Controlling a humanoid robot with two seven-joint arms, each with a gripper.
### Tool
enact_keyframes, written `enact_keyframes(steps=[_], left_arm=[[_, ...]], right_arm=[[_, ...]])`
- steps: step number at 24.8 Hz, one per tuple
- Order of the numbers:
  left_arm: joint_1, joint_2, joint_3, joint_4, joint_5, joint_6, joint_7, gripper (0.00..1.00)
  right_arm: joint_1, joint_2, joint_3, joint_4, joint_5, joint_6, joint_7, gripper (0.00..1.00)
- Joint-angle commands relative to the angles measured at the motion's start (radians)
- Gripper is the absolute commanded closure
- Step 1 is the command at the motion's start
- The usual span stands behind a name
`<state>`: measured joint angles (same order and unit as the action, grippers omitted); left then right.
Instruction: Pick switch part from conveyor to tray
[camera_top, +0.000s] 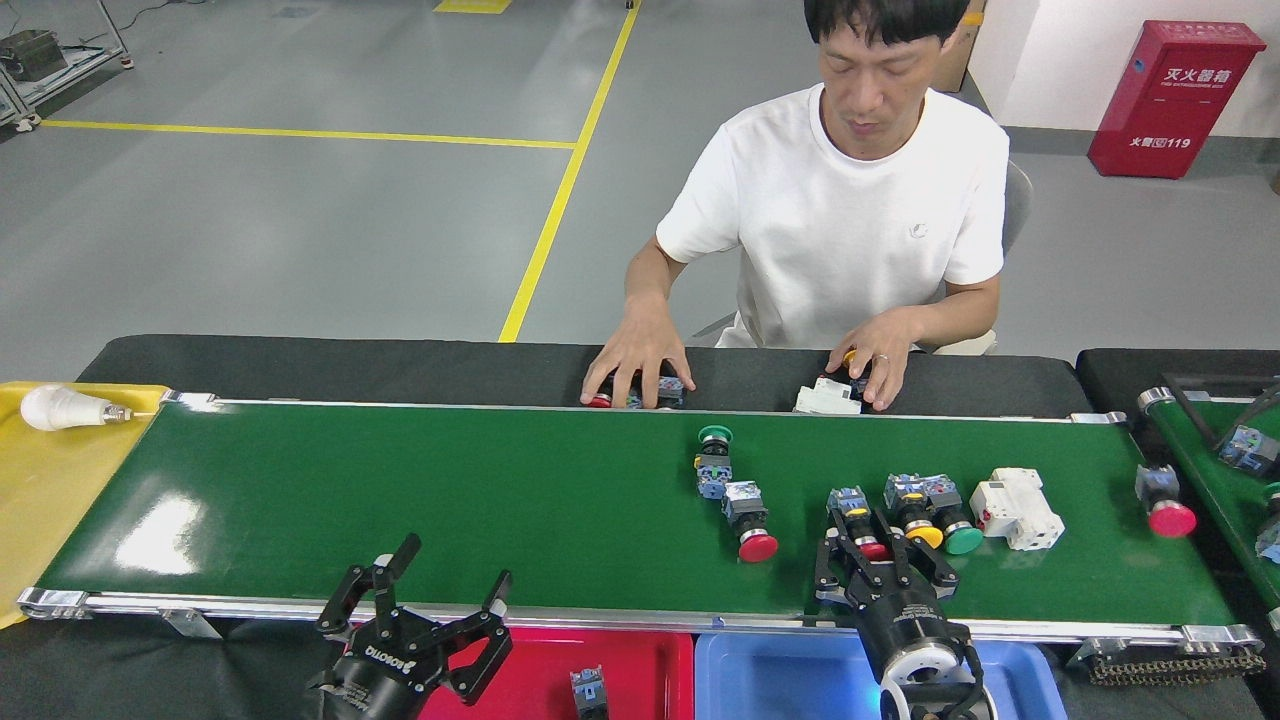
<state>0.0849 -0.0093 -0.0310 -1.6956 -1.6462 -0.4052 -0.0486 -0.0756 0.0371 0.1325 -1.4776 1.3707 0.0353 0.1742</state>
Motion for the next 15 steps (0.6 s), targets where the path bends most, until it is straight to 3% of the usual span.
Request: enact_keyframes(steps=[1, 4, 6, 8, 10, 12, 15], left_arm=[[-0.030, -0.001, -0.029, 0.013, -0.015, 0.008, -0.020, 0.00], [-0.076, -0.015, -0.053, 0.074, -0.078, 0.011, -0.022, 0.00], [-0.102, -0.034, -0.053, 0.109, -0.106, 0.011, -0.022, 0.00], [-0.122, -0.049, -0.053, 0.134, -0.127, 0.014, -0.024, 0.00], [-0.137, -0.055, -0.053, 0.159, -0.133, 0.029, -0.024, 0.00], [-0.171, -0.057, -0.055, 0.200, -0.133, 0.051, -0.025, 0.00], [-0.235, -0.057, -0.083, 0.275, -0.136, 0.066, -0.025, 0.00]], right_arm=[[0.007, 0.000, 0.001, -0.038, -0.005, -0.038, 0.008, 0.82], [0.091, -0.005, 0.002, -0.162, -0.036, -0.138, 0.010, 0.82], [0.200, -0.009, 0.001, -0.269, -0.065, -0.274, 0.010, 0.82], [0.280, -0.014, 0.001, -0.296, -0.078, -0.430, 0.007, 0.81], [0.303, -0.013, -0.004, -0.293, -0.107, -0.626, 0.007, 0.81], [0.307, -0.013, -0.008, -0.293, -0.193, -0.821, 0.010, 0.79], [0.293, -0.010, -0.005, -0.291, -0.231, -0.821, 0.018, 0.77]])
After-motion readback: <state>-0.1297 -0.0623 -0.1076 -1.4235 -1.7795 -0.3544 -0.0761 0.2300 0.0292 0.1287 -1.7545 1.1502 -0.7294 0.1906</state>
